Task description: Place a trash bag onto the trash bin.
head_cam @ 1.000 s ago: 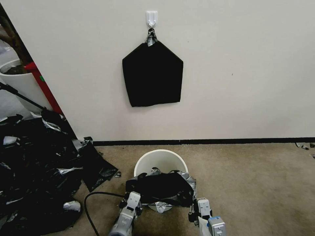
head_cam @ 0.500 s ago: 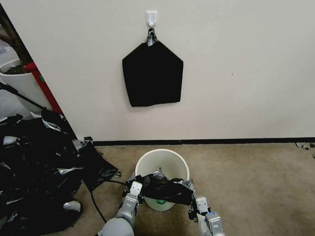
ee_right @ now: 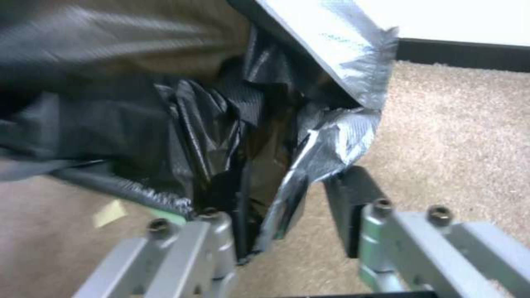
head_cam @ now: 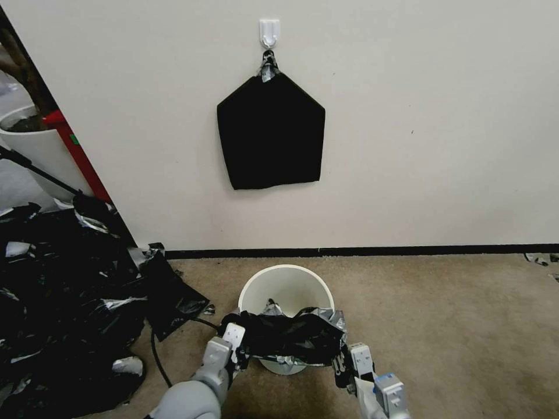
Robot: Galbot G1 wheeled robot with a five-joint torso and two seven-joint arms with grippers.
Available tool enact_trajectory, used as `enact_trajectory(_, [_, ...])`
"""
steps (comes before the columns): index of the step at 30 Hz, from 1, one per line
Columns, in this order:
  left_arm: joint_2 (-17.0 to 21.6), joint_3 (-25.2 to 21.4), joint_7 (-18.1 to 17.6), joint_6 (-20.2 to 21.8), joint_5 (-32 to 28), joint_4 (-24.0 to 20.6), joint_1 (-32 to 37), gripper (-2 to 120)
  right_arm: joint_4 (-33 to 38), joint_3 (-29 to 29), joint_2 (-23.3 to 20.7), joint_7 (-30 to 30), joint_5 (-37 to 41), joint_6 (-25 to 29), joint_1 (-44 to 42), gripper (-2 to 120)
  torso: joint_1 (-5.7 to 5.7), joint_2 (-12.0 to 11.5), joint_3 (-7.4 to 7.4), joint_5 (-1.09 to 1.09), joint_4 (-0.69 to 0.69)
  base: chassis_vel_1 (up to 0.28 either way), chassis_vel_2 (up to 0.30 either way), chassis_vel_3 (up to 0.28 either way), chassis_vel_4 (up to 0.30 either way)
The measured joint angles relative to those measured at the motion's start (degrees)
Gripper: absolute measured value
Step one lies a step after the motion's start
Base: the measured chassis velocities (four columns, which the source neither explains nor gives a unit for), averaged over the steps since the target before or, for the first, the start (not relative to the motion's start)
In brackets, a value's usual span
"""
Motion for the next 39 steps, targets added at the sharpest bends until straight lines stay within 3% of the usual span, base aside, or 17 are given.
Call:
enact_trajectory(5, [2.71, -1.66, 0.15, 2.58, -2.27, -4.33, 2.56, 52, 3.22, -0.51, -0.98, 0.7, -0.09, 0.01, -2.56, 50, 0.0, 0.0, 0.0, 0.0, 0.0, 0.0, 0.0, 0.0, 0.0])
enact_trajectory(8, [3.93, -2.74, 0.03, 2.92, -2.96, -6.82, 4.02, 66, 4.7, -0.98, -1.48, 1.36, -1.5, 0.05, -4.18, 64, 0.0, 0.0, 0.0, 0.0, 0.0, 0.0, 0.0, 0.0, 0.0])
enact_trajectory(19, [4.07, -4.14, -1.48, 2.55, -4.34, -10.4, 4.58, 99, 7.12, 1.88, -4.1, 3.9, -8.14, 3.63, -8.46, 99, 0.0, 0.0, 0.0, 0.0, 0.0, 0.0, 0.0, 0.0, 0.0])
enact_trajectory(22, [4.03, -3.8, -1.5, 2.64, -4.45, -11.38, 4.58, 100, 8.41, 1.86, -4.57, 4.02, -9.75, 5.41, -10.04, 100, 0.0, 0.0, 0.0, 0.0, 0.0, 0.0, 0.0, 0.0, 0.0])
enact_trajectory(26, [3.9, -4.14, -1.39, 2.68, -4.56, -14.07, 4.63, 100, 10.72, 2.93, -4.83, -1.5, -11.14, 10.02, -9.67, 100, 0.0, 0.0, 0.0, 0.0, -0.01, 0.0, 0.0, 0.0, 0.0])
enact_trajectory(29, [3.4, -5.47, -0.65, 2.68, -4.67, -14.82, 4.49, 100, 12.5, 5.6, -4.35, -4.97, -8.95, 10.58, -7.25, 100, 0.0, 0.0, 0.0, 0.01, -0.01, 0.0, 0.0, 0.0, 0.0])
enact_trajectory(32, [1.38, -8.71, 0.83, 2.68, -4.31, -15.0, 2.43, 100, 12.89, 12.64, -2.59, -8.24, 7.63, 2.07, 2.82, 100, 0.0, 0.0, 0.0, 0.01, 0.0, 0.0, 0.0, 0.0, 0.0])
enact_trajectory(33, [1.38, -8.71, 0.83, 2.68, -4.31, -15.0, 2.43, 100, 12.89, 12.64, -2.59, -8.24, 7.63, 2.07, 2.82, 100, 0.0, 0.0, 0.0, 0.01, 0.0, 0.0, 0.0, 0.0, 0.0])
enact_trajectory(36, [-2.66, -10.71, 2.26, 2.66, -2.14, -15.0, -0.69, 100, 6.17, 15.1, 0.15, -11.57, 23.23, -13.3, 16.33, 100, 0.0, 0.0, 0.0, 0.04, -0.01, 0.0, 0.0, 0.0, 0.0])
enact_trajectory(37, [-5.08, -11.33, 2.83, 2.43, -1.1, -15.0, -2.12, 100, 2.69, 14.67, 1.5, -14.03, 25.96, -17.66, 21.65, 100, 0.0, 0.0, 0.01, 0.02, 0.01, 0.0, 0.0, 0.0, 0.0])
enact_trajectory(39, [-6.2, -11.64, 3.03, 2.34, -0.85, -14.93, -2.69, 100, 0.92, 14.25, 2.18, -15.84, 26.32, -19.53, 23.86, 100, 0.0, 0.0, 0.01, 0.0, 0.02, 0.0, 0.0, 0.0, 0.0])
